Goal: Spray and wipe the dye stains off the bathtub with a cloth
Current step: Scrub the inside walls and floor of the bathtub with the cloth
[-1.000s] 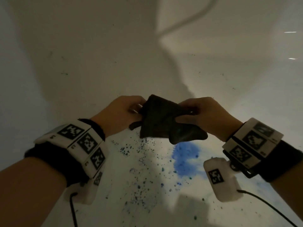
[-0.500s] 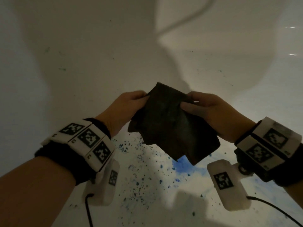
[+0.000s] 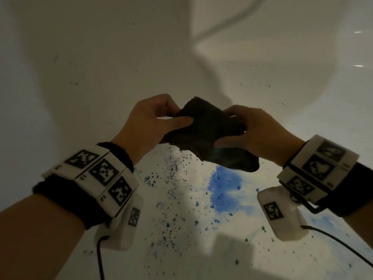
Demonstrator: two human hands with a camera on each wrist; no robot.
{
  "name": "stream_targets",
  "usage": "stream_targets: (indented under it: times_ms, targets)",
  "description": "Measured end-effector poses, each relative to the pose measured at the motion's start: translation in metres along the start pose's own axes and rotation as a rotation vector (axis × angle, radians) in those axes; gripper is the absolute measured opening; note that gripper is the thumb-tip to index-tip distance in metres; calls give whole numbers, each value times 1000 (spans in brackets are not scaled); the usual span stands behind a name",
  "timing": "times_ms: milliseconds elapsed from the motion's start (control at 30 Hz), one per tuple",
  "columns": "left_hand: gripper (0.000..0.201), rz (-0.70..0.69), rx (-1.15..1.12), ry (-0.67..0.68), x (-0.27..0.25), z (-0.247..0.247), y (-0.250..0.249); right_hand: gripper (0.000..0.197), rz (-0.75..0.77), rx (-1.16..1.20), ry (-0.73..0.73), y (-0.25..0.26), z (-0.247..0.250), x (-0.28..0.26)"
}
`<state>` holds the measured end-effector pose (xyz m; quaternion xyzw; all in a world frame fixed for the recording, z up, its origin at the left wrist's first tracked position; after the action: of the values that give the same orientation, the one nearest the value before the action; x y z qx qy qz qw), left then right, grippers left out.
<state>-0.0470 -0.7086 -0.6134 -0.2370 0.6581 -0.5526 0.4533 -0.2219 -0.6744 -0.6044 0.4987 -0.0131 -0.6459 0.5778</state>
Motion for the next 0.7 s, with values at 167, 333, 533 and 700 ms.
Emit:
stream_targets:
  times_ms: [167, 333, 533, 700]
  targets:
    - [50, 119, 22, 251, 1, -11, 9, 27, 114, -256, 37, 18, -13, -1]
    - [50, 309, 374, 446, -7, -25, 42, 16, 216, -180, 109, 30, -10, -4]
    - [21, 345, -37, 264, -8, -20, 46, 30, -4, 45, 199, 16, 4, 5]
    - [18, 332, 53, 146, -3, -7, 44, 25, -94, 160, 216, 10, 6, 10]
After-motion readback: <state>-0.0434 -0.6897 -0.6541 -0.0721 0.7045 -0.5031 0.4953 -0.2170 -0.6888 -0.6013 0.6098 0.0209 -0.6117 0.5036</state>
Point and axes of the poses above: each hand's wrist, its own x-axis towards the middle knuckle, its own z-axis out of the back of the hand, y = z × x, the point moved 6 cm from there along x, towards the middle knuckle, and after that the axes turned 11 degrees about y, right-handed, at the moved point
